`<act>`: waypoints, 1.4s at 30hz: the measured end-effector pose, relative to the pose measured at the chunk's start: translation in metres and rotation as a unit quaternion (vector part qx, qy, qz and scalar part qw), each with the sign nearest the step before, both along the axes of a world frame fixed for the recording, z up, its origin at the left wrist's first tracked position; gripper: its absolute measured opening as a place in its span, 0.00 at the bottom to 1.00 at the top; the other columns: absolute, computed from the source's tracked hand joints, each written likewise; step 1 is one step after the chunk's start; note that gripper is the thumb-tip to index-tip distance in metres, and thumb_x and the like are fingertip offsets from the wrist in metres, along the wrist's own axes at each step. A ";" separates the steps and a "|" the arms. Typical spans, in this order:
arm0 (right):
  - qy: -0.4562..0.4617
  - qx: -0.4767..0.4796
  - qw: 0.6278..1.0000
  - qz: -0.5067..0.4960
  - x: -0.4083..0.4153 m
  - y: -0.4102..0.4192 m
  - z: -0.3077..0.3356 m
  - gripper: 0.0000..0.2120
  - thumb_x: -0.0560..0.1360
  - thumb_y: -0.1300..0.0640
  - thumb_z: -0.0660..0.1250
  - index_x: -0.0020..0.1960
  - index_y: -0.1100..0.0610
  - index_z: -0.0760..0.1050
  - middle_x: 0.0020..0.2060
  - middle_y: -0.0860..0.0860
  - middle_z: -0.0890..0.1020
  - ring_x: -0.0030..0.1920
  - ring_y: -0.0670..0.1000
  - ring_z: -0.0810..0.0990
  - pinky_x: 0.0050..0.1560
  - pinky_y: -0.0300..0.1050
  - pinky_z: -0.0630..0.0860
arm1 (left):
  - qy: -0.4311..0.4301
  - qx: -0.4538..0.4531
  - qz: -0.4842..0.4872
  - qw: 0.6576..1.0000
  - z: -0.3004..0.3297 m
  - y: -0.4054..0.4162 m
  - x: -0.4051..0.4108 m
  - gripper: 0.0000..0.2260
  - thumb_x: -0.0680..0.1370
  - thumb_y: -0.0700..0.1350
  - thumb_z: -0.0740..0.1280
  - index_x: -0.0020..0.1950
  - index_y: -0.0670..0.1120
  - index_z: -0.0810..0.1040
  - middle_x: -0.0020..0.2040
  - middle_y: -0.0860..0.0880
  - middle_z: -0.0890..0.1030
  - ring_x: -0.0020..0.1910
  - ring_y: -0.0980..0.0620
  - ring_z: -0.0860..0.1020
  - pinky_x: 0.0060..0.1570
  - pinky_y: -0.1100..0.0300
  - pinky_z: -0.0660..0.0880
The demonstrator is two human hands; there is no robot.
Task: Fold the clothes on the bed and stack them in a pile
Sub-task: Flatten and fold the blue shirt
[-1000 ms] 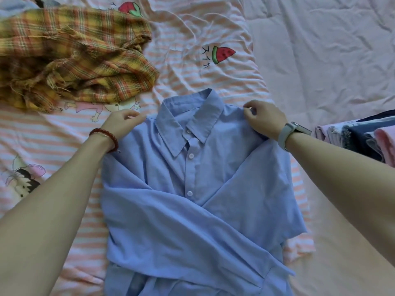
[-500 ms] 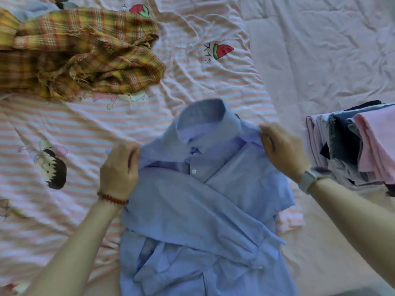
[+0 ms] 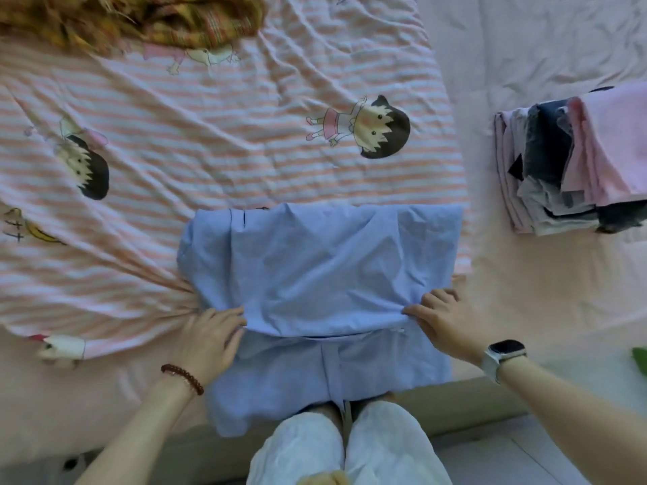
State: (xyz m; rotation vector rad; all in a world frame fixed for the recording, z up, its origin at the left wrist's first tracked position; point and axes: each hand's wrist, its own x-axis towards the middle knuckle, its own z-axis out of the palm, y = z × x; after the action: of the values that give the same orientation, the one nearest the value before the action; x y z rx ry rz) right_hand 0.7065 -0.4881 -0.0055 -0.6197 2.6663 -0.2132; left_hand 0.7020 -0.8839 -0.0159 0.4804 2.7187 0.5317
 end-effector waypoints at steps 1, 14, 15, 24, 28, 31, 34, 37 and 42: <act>-0.017 0.004 1.000 -0.018 -0.001 0.000 -0.003 0.12 0.64 0.59 0.76 0.48 0.55 0.83 0.34 0.52 0.79 0.35 0.56 0.80 0.38 0.49 0.75 | 0.010 0.002 0.018 1.000 0.001 0.003 -0.006 0.16 0.73 0.48 0.57 0.40 0.42 0.83 0.45 0.45 0.84 0.37 0.44 0.81 0.36 0.51 0.77; 0.011 0.092 0.959 -0.267 -0.121 -0.013 -0.032 0.16 0.77 0.62 0.57 0.64 0.57 0.70 0.59 0.56 0.73 0.62 0.57 0.68 0.58 0.52 0.58 | -0.048 -0.020 0.257 0.965 -0.029 -0.008 -0.134 0.11 0.81 0.43 0.58 0.53 0.36 0.75 0.50 0.34 0.75 0.54 0.37 0.72 0.50 0.48 0.66; 0.005 0.109 0.957 -0.271 -0.125 -0.010 -0.035 0.15 0.77 0.62 0.57 0.62 0.57 0.71 0.58 0.57 0.73 0.61 0.57 0.67 0.57 0.51 0.57 | -0.047 0.031 0.299 0.953 -0.029 -0.014 -0.133 0.10 0.81 0.42 0.58 0.47 0.36 0.73 0.45 0.35 0.74 0.49 0.38 0.72 0.45 0.52 0.65; 0.013 0.123 0.949 -0.289 -0.130 0.026 -0.029 0.13 0.74 0.63 0.61 0.57 0.59 0.75 0.54 0.60 0.75 0.56 0.61 0.72 0.57 0.53 0.61 | -0.050 -0.016 0.386 0.921 -0.016 -0.055 -0.125 0.15 0.77 0.40 0.63 0.63 0.39 0.73 0.61 0.34 0.70 0.62 0.37 0.66 0.62 0.47 0.63; -0.016 0.116 0.947 -0.299 -0.138 0.026 -0.026 0.16 0.75 0.60 0.60 0.61 0.55 0.73 0.58 0.58 0.75 0.60 0.60 0.71 0.61 0.53 0.60 | 0.035 -0.069 0.218 0.973 -0.013 -0.027 -0.140 0.19 0.77 0.49 0.61 0.66 0.44 0.73 0.63 0.39 0.73 0.63 0.38 0.67 0.63 0.43 0.60; -0.041 0.118 0.949 -0.288 -0.140 0.025 -0.027 0.16 0.76 0.58 0.59 0.63 0.55 0.71 0.59 0.57 0.75 0.61 0.59 0.70 0.61 0.51 0.61 | -0.046 -0.134 0.093 0.986 -0.020 -0.013 -0.156 0.23 0.77 0.56 0.61 0.70 0.50 0.67 0.67 0.46 0.70 0.66 0.43 0.66 0.64 0.47 0.57; -0.061 0.128 0.948 -0.286 -0.139 0.027 -0.029 0.14 0.76 0.58 0.59 0.61 0.56 0.71 0.57 0.58 0.77 0.58 0.59 0.72 0.53 0.49 0.64 | -0.134 -0.194 0.086 0.968 -0.024 -0.018 -0.171 0.28 0.74 0.61 0.63 0.71 0.52 0.65 0.68 0.47 0.69 0.66 0.45 0.67 0.63 0.46 0.59; -0.075 0.117 0.950 -0.280 -0.137 0.031 -0.030 0.11 0.76 0.59 0.59 0.58 0.58 0.71 0.53 0.59 0.77 0.53 0.61 0.75 0.44 0.48 0.64 | -0.228 -0.156 0.100 0.956 -0.016 -0.030 -0.182 0.25 0.72 0.59 0.68 0.65 0.50 0.70 0.63 0.47 0.75 0.56 0.44 0.75 0.54 0.51 0.69; -0.055 0.083 0.960 -0.260 -0.132 0.038 -0.020 0.08 0.77 0.62 0.58 0.55 0.59 0.70 0.52 0.58 0.74 0.49 0.61 0.74 0.38 0.47 0.63 | -0.217 -0.040 0.083 0.972 -0.004 -0.033 -0.168 0.06 0.77 0.47 0.65 0.42 0.46 0.76 0.40 0.48 0.77 0.39 0.47 0.73 0.37 0.56 0.66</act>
State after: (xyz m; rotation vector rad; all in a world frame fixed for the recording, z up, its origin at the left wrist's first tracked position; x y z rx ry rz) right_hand 0.5748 -0.4499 -0.0256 0.1521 2.6490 -0.1569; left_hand 0.5340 -0.9168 -0.0194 0.0982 2.3559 0.4979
